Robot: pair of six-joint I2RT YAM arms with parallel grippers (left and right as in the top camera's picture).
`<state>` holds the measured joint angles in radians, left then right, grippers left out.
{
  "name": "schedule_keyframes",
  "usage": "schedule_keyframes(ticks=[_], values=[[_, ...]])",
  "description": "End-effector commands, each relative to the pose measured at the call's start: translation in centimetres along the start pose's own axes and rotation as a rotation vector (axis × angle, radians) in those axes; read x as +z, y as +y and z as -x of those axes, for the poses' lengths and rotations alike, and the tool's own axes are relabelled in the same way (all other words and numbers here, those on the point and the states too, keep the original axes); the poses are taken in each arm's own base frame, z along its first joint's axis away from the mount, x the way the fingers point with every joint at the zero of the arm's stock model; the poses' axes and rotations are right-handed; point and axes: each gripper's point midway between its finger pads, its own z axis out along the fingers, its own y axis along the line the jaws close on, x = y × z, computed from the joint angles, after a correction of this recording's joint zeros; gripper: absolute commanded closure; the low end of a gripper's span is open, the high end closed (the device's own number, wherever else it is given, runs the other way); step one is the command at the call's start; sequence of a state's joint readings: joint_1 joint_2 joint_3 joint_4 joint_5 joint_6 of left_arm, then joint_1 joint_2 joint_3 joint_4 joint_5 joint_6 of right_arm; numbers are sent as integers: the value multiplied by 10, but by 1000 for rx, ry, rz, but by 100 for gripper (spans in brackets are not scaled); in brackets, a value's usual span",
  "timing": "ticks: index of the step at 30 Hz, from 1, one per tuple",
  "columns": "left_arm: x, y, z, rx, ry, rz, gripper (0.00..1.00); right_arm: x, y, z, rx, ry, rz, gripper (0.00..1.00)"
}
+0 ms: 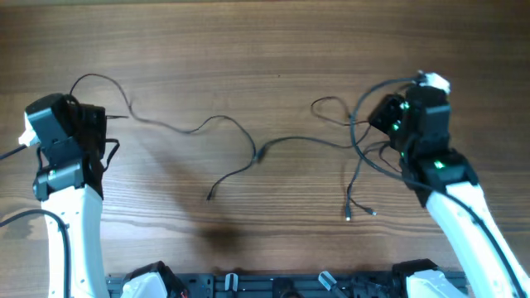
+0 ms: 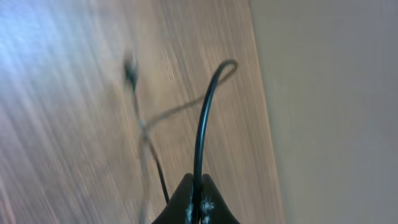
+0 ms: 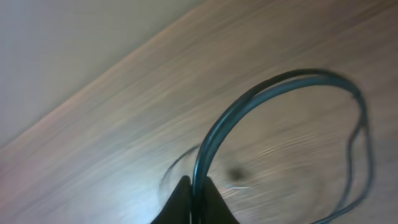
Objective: Untangle cables
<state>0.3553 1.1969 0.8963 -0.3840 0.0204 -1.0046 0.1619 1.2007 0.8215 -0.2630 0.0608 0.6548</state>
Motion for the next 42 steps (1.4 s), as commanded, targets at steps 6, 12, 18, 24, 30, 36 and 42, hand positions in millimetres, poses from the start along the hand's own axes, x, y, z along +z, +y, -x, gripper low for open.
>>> schedule_keyframes(ticks=[6,12,18,24,30,36,42], values=[[11,-10,-93,337,365,-93,96,49,-3,-69,1,291,28,0],[5,6,-193,506,626,-34,95,36,6,-72,14,367,43,0],[6,35,-273,707,751,48,68,31,-5,-86,19,427,-5,0],[31,44,-314,674,759,72,1,28,-10,-93,19,454,-26,0],[59,29,-324,956,686,-108,0,29,-11,-93,17,452,-30,0],[69,28,-320,1146,620,-147,8,29,-12,-92,19,447,-36,0],[64,9,-306,1490,538,-122,0,29,-12,-92,19,447,-35,1]])
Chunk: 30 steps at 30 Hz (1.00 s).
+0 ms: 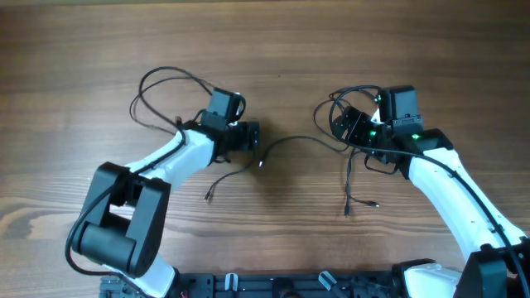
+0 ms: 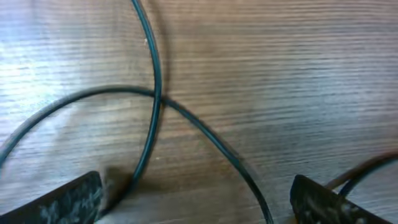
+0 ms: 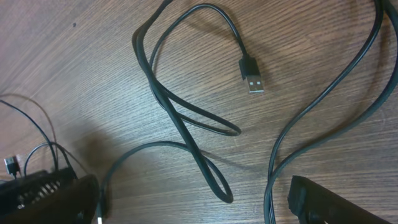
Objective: Untangle cables
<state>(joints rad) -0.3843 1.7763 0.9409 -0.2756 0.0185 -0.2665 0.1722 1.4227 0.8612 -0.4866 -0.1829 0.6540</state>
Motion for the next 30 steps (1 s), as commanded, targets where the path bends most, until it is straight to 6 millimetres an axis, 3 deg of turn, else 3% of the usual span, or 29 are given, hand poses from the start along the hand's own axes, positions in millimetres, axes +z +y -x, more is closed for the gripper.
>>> schedule_keyframes(ticks=[1,3,7,11,14,17,21,27,30], values=[[-12,3,40,341,-86,95,0,-5,7,9,0,-26,16,0],[-13,8,48,554,-104,134,0,-5,7,9,0,-26,16,0],[-11,30,62,562,-130,191,0,-5,7,9,-1,-25,16,0],[13,55,38,558,-11,166,0,-5,6,7,0,-20,12,0],[18,47,12,517,79,65,0,-5,5,7,0,-19,11,0],[13,49,-25,464,229,27,2,-5,5,6,1,-16,9,0],[0,31,-66,391,387,-121,12,-5,5,7,1,-18,10,0],[-13,35,-92,356,507,-124,7,-5,5,6,2,-17,9,0],[-29,18,-109,309,592,-236,5,-5,5,7,1,-18,10,0]])
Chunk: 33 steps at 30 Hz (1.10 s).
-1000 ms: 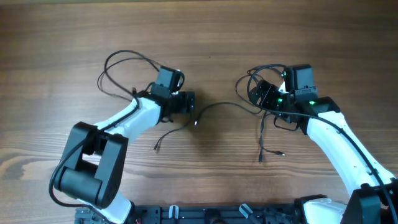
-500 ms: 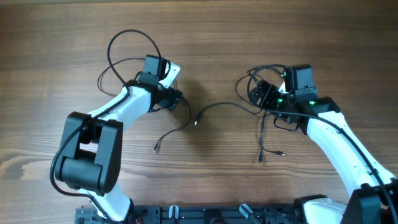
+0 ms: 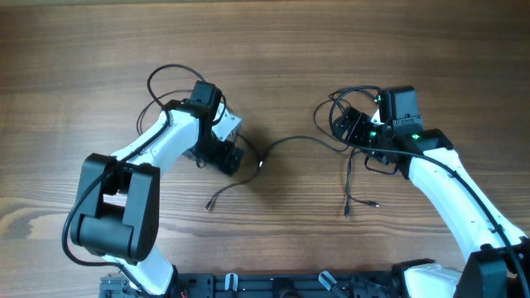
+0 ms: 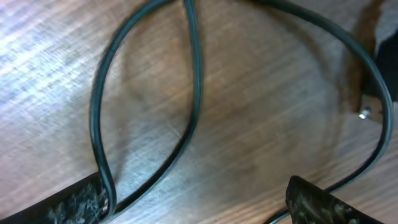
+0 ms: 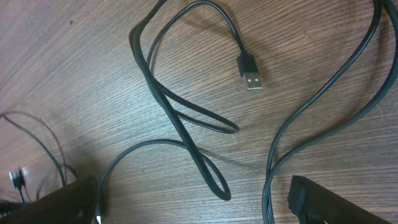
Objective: Untangle cables
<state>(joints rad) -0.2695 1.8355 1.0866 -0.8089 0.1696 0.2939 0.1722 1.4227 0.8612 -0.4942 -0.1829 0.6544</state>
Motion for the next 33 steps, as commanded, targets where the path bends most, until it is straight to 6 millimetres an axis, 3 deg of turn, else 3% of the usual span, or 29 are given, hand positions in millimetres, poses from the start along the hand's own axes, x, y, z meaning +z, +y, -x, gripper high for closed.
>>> schedule_keyframes(ticks=[1,7,10,12,14,19,23,24,30,33], values=[[16,-38,-33,-64,124,-224,5,-5,7,9,-1,-26,16,0],[14,-64,-38,-23,154,-295,2,-5,8,10,-3,-31,20,0],[14,-85,-38,18,161,-338,10,-5,7,9,-2,-28,19,0],[14,-93,-38,33,164,-351,0,-6,12,-8,7,57,57,4],[15,-92,-35,37,150,-349,0,-9,11,-37,34,194,77,6],[18,-87,-12,-21,67,-332,0,-20,32,-77,34,388,219,11],[18,-81,0,-102,28,-325,0,-3,39,-125,80,478,221,42],[18,-75,2,-163,23,-323,0,2,42,-134,103,486,225,46],[4,-32,12,-478,-33,-403,0,25,57,-174,152,448,235,48],[-2,-19,13,-531,-58,-442,0,36,56,-186,230,381,140,63]])
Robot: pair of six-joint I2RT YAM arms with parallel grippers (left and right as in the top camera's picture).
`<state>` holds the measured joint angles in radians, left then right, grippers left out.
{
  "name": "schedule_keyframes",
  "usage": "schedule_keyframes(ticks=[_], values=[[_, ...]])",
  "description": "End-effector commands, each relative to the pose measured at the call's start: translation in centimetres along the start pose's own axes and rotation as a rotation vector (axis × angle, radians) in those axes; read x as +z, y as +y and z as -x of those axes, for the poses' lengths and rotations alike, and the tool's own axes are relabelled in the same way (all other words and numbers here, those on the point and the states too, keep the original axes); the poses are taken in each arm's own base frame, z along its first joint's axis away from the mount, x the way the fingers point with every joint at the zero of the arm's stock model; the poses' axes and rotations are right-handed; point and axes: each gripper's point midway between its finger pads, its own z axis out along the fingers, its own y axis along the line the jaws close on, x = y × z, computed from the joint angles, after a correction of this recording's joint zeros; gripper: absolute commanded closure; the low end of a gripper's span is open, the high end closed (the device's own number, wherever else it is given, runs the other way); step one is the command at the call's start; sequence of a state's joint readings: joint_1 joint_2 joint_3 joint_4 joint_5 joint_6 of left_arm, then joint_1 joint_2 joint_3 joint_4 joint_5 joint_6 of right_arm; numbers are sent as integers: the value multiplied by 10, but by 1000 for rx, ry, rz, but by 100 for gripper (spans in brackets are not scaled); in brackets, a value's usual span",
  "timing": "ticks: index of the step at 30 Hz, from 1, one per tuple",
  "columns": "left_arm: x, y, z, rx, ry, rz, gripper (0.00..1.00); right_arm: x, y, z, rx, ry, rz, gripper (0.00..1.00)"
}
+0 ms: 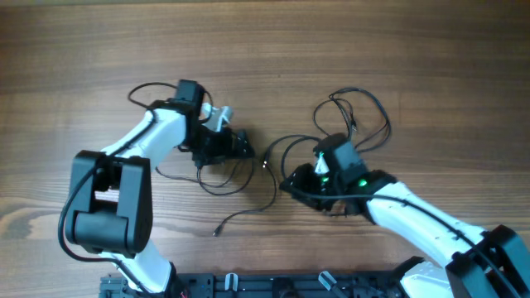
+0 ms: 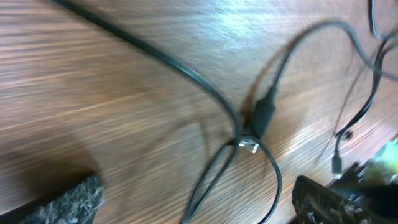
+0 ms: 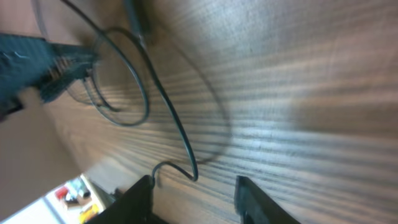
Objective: Untangle cables
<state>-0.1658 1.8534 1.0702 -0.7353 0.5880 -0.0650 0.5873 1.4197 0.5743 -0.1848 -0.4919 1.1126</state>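
Note:
Black cables lie in loops across the wooden table. One thin cable (image 1: 217, 187) curls under my left arm and ends in a loose plug (image 1: 217, 232). Another bundle (image 1: 361, 106) loops at the back right. My left gripper (image 1: 244, 147) sits low at the table's middle, open; in its wrist view (image 2: 199, 202) a cable plug (image 2: 261, 117) lies just ahead of the jaws, with cable strands running between them. My right gripper (image 1: 286, 184) is close by, open; its blurred wrist view (image 3: 194, 199) shows a thin cable bend (image 3: 180, 169) by the jaws.
The wooden table (image 1: 74, 50) runs to all edges of the overhead view. A dark rail (image 1: 273, 285) with the arm bases lines the front edge. Both arms meet near the centre, fingers a short distance apart.
My right gripper has left the back-right cable bundle and now sits low at the table's centre, beside the left one. The left gripper turned and shifted slightly right. The thin cable's loops and loose plug have shifted.
At first both grippers were shut on cables, far apart at the table's left and right. Then both were open, the left one near the middle and the right over its bundle. The left then turned in place. Now both are open near the centre.

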Motion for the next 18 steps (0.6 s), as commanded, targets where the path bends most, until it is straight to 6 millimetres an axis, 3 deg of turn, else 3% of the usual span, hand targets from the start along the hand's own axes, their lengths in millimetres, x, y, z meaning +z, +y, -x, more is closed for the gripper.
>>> schedule_keyframes(ticks=[1,5,6,8,10,13,15,18], values=[[0,22,-4,-115,12,-18,0,17,-19,-2,174,-119,-115,64],[-2,25,-2,-126,4,-19,0,44,-25,-17,187,-92,-149,60],[-2,25,-3,-128,9,-18,0,53,-20,-18,173,-70,-123,64],[-2,26,-11,-151,39,-14,0,62,-12,-17,161,-57,-82,95],[-3,25,-22,-176,80,-11,8,62,20,1,75,-133,47,96],[-3,25,-24,-181,86,-11,9,50,67,30,4,-286,231,95],[-3,25,-27,-188,98,-10,8,44,78,39,2,-345,275,95],[-4,14,-30,-144,114,-73,7,45,72,44,3,-369,251,95]])
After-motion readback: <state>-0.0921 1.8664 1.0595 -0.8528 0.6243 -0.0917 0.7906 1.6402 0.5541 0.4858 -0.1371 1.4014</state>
